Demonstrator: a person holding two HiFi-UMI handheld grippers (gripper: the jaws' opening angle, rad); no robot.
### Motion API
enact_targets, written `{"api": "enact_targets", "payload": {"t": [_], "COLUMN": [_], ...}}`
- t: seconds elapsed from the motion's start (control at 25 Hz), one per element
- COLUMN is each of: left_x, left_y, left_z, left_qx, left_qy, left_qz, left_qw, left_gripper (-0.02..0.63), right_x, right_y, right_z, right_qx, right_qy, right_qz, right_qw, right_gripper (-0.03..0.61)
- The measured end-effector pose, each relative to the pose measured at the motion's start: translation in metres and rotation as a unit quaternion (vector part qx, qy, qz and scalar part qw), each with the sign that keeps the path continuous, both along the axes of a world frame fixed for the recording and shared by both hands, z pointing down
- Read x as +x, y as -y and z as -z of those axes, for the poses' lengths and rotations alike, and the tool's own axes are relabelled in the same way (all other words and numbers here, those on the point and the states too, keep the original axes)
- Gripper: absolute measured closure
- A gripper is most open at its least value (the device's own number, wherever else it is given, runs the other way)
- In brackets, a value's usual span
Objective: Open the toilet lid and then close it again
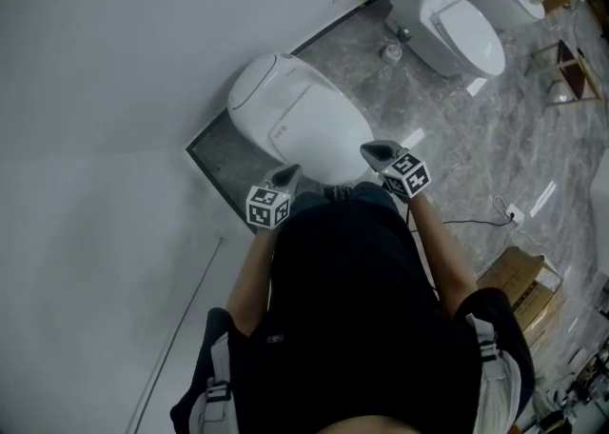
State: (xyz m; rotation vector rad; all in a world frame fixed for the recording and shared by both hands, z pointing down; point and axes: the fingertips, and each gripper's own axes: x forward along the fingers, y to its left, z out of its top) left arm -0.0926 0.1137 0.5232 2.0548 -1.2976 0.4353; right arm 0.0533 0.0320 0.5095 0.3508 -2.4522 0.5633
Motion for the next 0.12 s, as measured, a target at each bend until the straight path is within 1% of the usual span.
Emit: {"api": "enact_targets", "payload": {"t": [0.12], "left_x": [-0.0025], "left_y": [0.0045], "left_z": [-0.0012], "left_qx": [-0.001], "left_qy": [-0.001], "left_qz": [-0.009], "left_qw": [1.0000], "left_gripper": [0.594], "right_x": [-0.0059], "right_y": [0.0043], "right_z": [0.0023], "right_qx": [0.006], "right_qy": [0.002], "right_qz": [-0.002], "right_qw": [1.000], "right_gripper": [0.575]}}
